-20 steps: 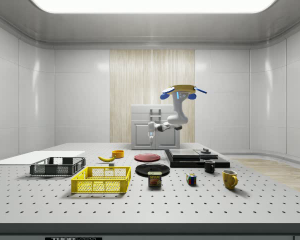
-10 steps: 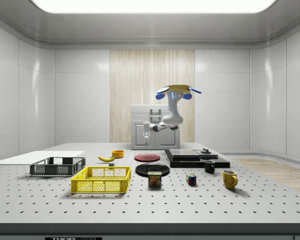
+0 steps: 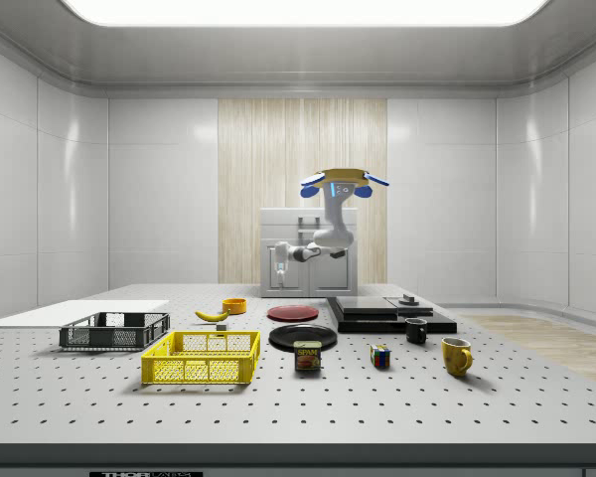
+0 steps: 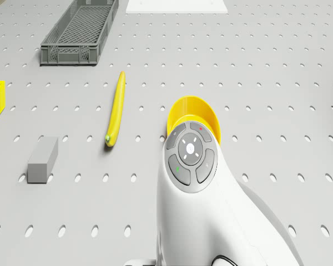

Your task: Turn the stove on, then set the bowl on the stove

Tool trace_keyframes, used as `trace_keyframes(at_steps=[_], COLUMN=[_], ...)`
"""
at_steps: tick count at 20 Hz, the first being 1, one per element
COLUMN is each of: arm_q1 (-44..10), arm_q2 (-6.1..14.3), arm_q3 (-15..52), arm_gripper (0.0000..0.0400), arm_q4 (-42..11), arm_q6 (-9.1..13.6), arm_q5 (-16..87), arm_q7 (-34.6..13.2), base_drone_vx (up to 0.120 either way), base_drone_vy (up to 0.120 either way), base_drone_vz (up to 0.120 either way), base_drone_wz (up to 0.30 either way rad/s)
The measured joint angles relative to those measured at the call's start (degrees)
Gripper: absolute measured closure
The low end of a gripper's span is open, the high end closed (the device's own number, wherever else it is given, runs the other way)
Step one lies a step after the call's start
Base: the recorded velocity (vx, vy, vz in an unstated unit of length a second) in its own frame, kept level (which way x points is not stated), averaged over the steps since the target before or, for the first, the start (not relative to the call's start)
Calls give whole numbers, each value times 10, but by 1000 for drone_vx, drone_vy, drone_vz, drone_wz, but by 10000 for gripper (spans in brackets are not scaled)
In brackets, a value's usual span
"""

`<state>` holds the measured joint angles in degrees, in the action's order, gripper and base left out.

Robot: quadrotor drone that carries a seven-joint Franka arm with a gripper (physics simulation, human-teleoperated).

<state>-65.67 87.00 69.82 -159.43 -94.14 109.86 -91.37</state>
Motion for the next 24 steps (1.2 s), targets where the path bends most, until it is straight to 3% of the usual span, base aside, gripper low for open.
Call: trace_keyframes(at_steps=[24], arm_q1=[-1], arm_q2=[3], arm_q3=[0], arm_gripper=[0], arm_q4=[0], arm_q6=[-3], arm_q5=[-1], arm_q7=[-1], base_drone_vx=[120], base_drone_vy=[7], base_drone_vz=[0], base_drone_wz=[0])
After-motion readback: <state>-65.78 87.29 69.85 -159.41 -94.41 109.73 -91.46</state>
